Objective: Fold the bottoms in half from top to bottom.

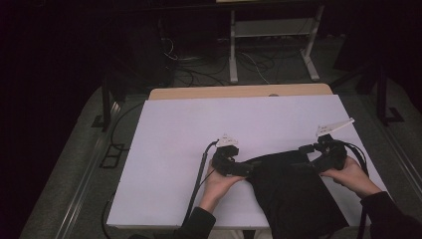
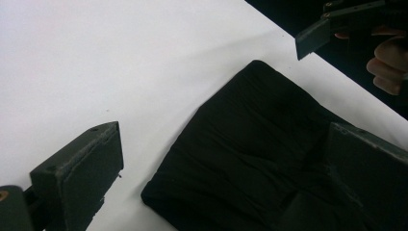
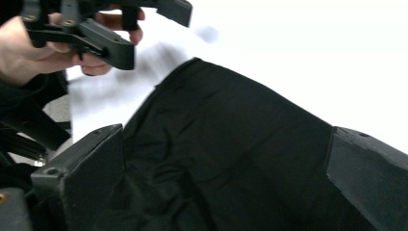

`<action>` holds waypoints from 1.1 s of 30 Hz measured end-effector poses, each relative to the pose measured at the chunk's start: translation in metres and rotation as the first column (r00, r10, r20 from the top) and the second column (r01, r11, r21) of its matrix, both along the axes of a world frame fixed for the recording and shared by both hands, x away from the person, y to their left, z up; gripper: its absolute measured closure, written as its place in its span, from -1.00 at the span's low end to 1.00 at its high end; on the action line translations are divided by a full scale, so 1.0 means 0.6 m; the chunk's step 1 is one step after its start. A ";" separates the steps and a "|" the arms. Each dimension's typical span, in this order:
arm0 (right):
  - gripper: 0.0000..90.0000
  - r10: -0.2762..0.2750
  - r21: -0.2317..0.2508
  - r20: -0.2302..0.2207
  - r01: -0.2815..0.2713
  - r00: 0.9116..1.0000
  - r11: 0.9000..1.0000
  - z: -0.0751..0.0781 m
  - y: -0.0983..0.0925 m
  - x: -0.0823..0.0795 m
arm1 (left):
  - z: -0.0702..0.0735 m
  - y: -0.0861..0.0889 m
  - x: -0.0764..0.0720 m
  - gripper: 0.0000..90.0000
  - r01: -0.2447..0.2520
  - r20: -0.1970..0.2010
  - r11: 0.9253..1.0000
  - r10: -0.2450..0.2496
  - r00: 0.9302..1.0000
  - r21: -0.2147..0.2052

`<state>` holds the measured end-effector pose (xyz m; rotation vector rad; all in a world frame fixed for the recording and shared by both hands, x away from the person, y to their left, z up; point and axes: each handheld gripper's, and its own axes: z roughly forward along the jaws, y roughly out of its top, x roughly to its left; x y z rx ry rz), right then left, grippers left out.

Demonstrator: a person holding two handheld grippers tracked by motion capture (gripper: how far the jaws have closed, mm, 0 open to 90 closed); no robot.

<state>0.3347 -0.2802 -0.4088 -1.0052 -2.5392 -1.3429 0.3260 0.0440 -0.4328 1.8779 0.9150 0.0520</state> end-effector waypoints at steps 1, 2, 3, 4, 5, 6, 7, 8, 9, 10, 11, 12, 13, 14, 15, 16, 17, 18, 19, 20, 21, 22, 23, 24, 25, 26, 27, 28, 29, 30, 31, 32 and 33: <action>-0.99 -0.006 -0.004 0.003 0.006 1.000 1.000 0.000 -0.001 0.003 | -0.001 0.000 0.001 -0.99 -0.001 -0.001 1.000 0.001 1.000 0.000; -0.99 -0.011 -0.006 0.008 0.011 1.000 1.000 0.000 -0.002 0.006 | -0.002 0.000 0.002 -0.99 -0.002 -0.002 1.000 0.002 1.000 0.004; -0.99 -0.017 -0.006 0.010 0.017 1.000 1.000 0.001 -0.003 0.009 | -0.003 0.000 0.003 -0.99 -0.004 -0.005 1.000 0.004 1.000 0.004; -0.99 -0.022 -0.010 0.010 0.022 1.000 1.000 0.001 -0.004 0.011 | -0.004 0.000 0.004 -0.99 -0.005 -0.007 1.000 0.005 1.000 0.004; -0.99 -0.029 -0.014 0.014 0.029 0.999 0.999 0.001 -0.005 0.014 | -0.006 0.000 0.006 -0.99 -0.005 -0.010 1.000 0.005 1.000 0.006; -0.99 -0.033 -0.017 0.015 0.033 0.999 0.999 0.001 -0.006 0.017 | -0.007 0.000 0.007 -0.99 -0.007 -0.013 1.000 0.007 1.000 0.006; -0.99 -0.038 -0.020 0.013 0.039 0.999 0.999 0.001 -0.008 0.020 | -0.007 0.000 0.008 -0.99 -0.010 -0.018 1.000 0.010 1.000 0.006; -0.99 -0.045 -0.020 0.013 0.045 0.999 0.999 0.000 -0.009 0.023 | -0.009 0.001 0.009 -0.99 -0.010 -0.020 1.000 0.010 1.000 0.006; -0.99 -0.051 -0.023 0.012 0.051 0.999 0.998 -0.002 -0.011 0.026 | -0.010 0.001 0.010 -0.99 -0.011 -0.023 1.000 0.011 1.000 0.003; -0.99 -0.055 -0.022 0.007 0.055 0.998 0.998 -0.004 -0.013 0.029 | -0.011 0.001 0.012 -0.99 -0.012 -0.026 1.000 0.012 1.000 0.004; -0.99 -0.058 -0.018 -0.003 0.058 0.998 0.998 -0.007 -0.015 0.033 | -0.012 0.001 0.013 -0.99 -0.015 -0.028 1.000 0.015 0.999 0.003; -0.99 -0.061 -0.020 -0.013 0.061 0.998 0.998 -0.011 -0.017 0.036 | -0.013 0.001 0.014 -0.99 -0.014 -0.031 1.000 0.014 0.999 0.005; -0.99 -0.068 -0.028 -0.020 0.068 0.997 0.997 -0.015 -0.019 0.039 | -0.015 0.001 0.015 -0.99 -0.015 -0.033 1.000 0.015 0.999 0.006; -0.99 -0.074 -0.032 -0.027 0.073 0.997 0.997 -0.019 -0.021 0.042 | -0.016 0.000 0.016 -0.99 -0.015 -0.037 1.000 0.015 0.999 0.007; -0.99 -0.080 -0.034 -0.033 0.078 0.996 0.996 -0.022 -0.023 0.045 | -0.018 0.000 0.017 -0.99 -0.014 -0.039 1.000 0.015 0.999 0.008; -0.99 -0.086 -0.037 -0.035 0.084 0.996 0.996 -0.025 -0.025 0.048 | -0.019 0.000 0.018 -0.99 -0.011 -0.043 1.000 0.012 0.999 0.010; -0.99 -0.092 -0.036 -0.041 0.091 0.995 0.995 -0.028 -0.028 0.050 | -0.021 -0.001 0.019 -0.99 -0.011 -0.049 1.000 0.011 0.999 0.008; -0.99 -0.097 -0.033 -0.047 0.095 0.994 0.995 -0.030 -0.031 0.053 | -0.023 -0.001 0.021 -0.99 -0.007 -0.058 1.000 0.007 0.998 0.010; -0.99 -0.102 -0.031 -0.052 0.100 0.993 0.994 -0.033 -0.033 0.056 | -0.025 -0.002 0.022 -0.99 -0.001 -0.068 1.000 0.002 0.998 0.009; -0.98 -0.106 -0.030 -0.058 0.104 0.993 0.994 -0.035 -0.036 0.058 | -0.027 -0.002 0.023 -0.99 0.002 -0.076 1.000 -0.001 0.997 0.009; -0.98 -0.113 -0.031 -0.063 0.111 0.992 0.993 -0.037 -0.039 0.061 | -0.029 -0.004 0.024 -0.99 -0.001 -0.081 1.000 0.001 0.997 0.009; -0.97 -0.118 -0.031 -0.067 0.116 0.991 0.993 -0.040 -0.041 0.063 | -0.031 -0.004 0.025 -0.99 0.002 -0.081 1.000 -0.001 0.997 0.013; -0.96 -0.122 -0.032 -0.071 0.120 0.990 0.992 -0.042 -0.043 0.065 | -0.033 -0.005 0.026 -0.99 0.002 -0.081 1.000 -0.001 0.997 0.013; -0.92 -0.125 -0.033 -0.076 0.122 0.989 0.992 -0.045 -0.045 0.067 | -0.034 -0.006 0.026 -0.99 0.001 -0.083 1.000 0.000 0.997 0.016; -0.89 -0.125 -0.035 -0.077 0.123 0.989 0.992 -0.047 -0.047 0.068 | -0.035 -0.007 0.026 -0.99 0.001 -0.086 1.000 0.001 0.996 0.018; -0.87 -0.129 -0.039 -0.074 0.126 0.989 0.991 -0.049 -0.049 0.070 | -0.036 -0.007 0.026 -0.99 0.004 -0.085 1.000 -0.002 0.996 0.020; -0.85 -0.135 -0.046 -0.070 0.132 0.988 0.990 -0.051 -0.050 0.071 | -0.037 -0.008 0.027 -0.99 0.006 -0.089 1.000 -0.004 0.996 0.022; -0.82 -0.142 -0.052 -0.063 0.139 0.988 0.989 -0.053 -0.052 0.072 | -0.038 -0.009 0.027 -0.99 0.012 -0.092 1.000 -0.009 0.996 0.025; -0.77 -0.148 -0.055 -0.053 0.145 0.988 0.988 -0.055 -0.053 0.073 | -0.040 -0.010 0.026 -0.99 0.016 -0.095 0.999 -0.013 0.995 0.029; -0.72 -0.151 -0.059 -0.047 0.148 0.987 0.987 -0.056 -0.054 0.074 | -0.041 -0.011 0.026 -0.99 0.023 -0.098 0.999 -0.019 0.995 0.035; -0.71 -0.154 -0.070 -0.039 0.151 0.987 0.986 -0.058 -0.054 0.075 | -0.042 -0.012 0.026 -0.99 0.025 -0.105 0.999 -0.021 0.994 0.038; -0.71 -0.158 -0.086 -0.030 0.155 0.987 0.984 -0.060 -0.054 0.076 | -0.044 -0.013 0.026 -0.99 0.028 -0.104 0.999 -0.023 0.994 0.043; -0.70 -0.160 -0.093 -0.028 0.156 0.987 0.983 -0.063 -0.053 0.077 | -0.045 -0.014 0.027 -0.99 0.032 -0.108 0.998 -0.026 0.994 0.046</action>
